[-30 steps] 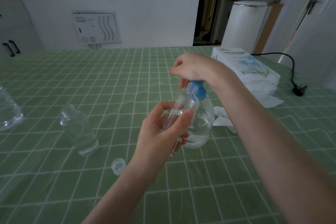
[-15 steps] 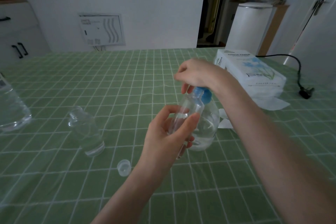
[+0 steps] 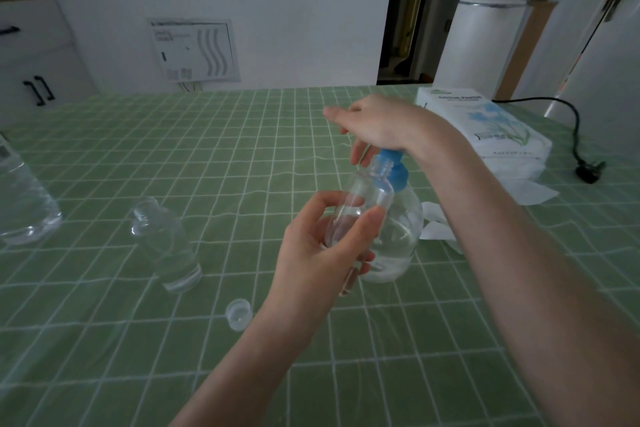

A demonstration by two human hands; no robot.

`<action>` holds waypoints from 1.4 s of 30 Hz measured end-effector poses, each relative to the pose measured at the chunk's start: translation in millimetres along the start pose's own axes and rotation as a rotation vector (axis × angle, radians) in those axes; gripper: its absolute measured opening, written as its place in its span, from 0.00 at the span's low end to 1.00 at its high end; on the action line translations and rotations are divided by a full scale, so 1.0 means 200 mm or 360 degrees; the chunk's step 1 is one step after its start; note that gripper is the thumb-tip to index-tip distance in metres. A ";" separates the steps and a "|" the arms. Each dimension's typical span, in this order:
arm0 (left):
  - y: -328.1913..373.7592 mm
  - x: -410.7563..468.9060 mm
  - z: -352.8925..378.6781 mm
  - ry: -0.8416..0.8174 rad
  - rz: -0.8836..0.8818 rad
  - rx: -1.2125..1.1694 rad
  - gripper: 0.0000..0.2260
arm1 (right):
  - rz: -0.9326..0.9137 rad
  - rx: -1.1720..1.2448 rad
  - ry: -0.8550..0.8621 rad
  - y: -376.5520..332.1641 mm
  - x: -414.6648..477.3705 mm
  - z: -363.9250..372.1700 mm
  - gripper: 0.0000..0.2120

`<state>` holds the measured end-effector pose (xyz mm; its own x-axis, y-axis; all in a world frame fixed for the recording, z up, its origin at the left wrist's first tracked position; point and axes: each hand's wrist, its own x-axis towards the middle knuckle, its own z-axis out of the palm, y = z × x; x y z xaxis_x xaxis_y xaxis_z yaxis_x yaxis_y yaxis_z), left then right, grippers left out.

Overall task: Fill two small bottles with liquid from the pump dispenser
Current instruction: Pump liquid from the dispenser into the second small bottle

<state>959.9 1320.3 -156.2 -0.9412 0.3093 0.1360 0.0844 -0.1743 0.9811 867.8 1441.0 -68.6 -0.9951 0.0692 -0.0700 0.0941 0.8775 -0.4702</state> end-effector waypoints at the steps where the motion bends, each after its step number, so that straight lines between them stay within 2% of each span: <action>1: 0.00 0.00 0.00 -0.0005 -0.0002 -0.0001 0.17 | 0.0000 0.0010 -0.0012 0.00 0.00 0.00 0.30; 16: 0.01 0.00 0.00 0.0010 -0.0004 0.0034 0.18 | -0.0026 -0.0152 -0.0033 0.00 -0.01 0.00 0.29; 24: 0.01 0.00 0.01 0.0024 -0.0003 0.0013 0.20 | -0.0030 -0.0067 -0.0011 0.01 0.00 0.00 0.28; 42: 0.00 0.00 0.01 0.0036 0.0002 0.0031 0.17 | -0.0013 -0.0045 0.0055 0.01 -0.01 -0.01 0.21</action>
<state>960.1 1323.0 -155.2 -0.9483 0.2877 0.1341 0.0916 -0.1566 0.9834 868.9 1442.3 -68.1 -0.9963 0.0779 -0.0356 0.0856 0.8911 -0.4457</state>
